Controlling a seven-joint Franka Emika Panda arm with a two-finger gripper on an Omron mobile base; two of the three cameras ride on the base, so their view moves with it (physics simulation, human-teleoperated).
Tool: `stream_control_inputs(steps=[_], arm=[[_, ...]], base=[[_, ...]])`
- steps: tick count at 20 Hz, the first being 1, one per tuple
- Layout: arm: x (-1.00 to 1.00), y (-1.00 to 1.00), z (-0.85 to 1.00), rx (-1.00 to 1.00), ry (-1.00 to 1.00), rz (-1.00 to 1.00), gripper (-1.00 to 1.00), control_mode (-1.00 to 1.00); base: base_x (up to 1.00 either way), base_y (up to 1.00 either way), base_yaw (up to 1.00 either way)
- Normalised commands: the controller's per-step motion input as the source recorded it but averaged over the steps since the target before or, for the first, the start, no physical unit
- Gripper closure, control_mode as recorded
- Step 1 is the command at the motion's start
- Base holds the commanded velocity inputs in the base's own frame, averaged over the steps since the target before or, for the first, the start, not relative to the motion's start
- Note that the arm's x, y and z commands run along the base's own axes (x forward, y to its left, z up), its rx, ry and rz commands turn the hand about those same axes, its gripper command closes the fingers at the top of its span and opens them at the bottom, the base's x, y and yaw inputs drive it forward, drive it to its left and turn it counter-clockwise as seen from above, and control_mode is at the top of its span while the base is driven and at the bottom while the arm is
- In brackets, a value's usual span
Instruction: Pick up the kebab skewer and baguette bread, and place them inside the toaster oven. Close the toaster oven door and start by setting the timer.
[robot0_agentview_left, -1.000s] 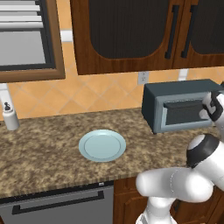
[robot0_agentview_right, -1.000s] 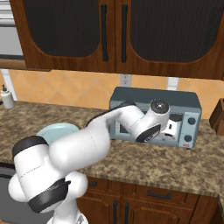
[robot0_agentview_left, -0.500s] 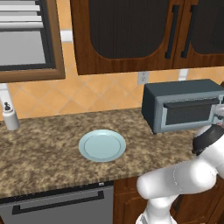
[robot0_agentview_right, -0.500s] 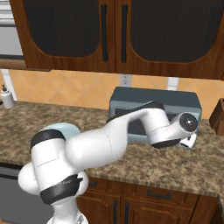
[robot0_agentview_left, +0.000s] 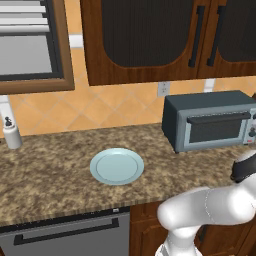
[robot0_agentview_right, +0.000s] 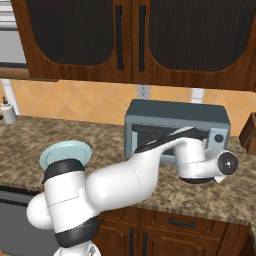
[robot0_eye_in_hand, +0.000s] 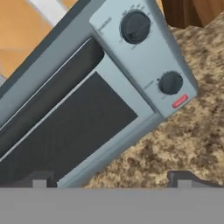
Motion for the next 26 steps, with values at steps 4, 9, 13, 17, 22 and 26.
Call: stream_control_inputs(steps=[4,9,13,17,22,26], arm=[[0.03,-0.29,-0.02,0.21,-0.1,-0.11,-1.0,-1.0],[0.14,-0.09,-0.08,0.16,-0.09,-0.11,-1.0,-1.0],[0.34,-0.05,-0.14,0.15,-0.14,-0.1,-1.0,-1.0],[0.28,-0.04,-0.18,0.11,-0.13,-0.09,-1.0,-1.0],[0.05,-0.35,-0.18,0.06,-0.1,-0.06,-1.0,-1.0],[0.1,-0.37,-0.18,0.0,-0.04,-0.05,-1.0,-1.0]], base=[[0.0,0.0,0.0],[0.0,0.0,0.0],[0.0,0.0,0.0],[0.0,0.0,0.0],[0.0,0.0,0.0],[0.0,0.0,0.0]])
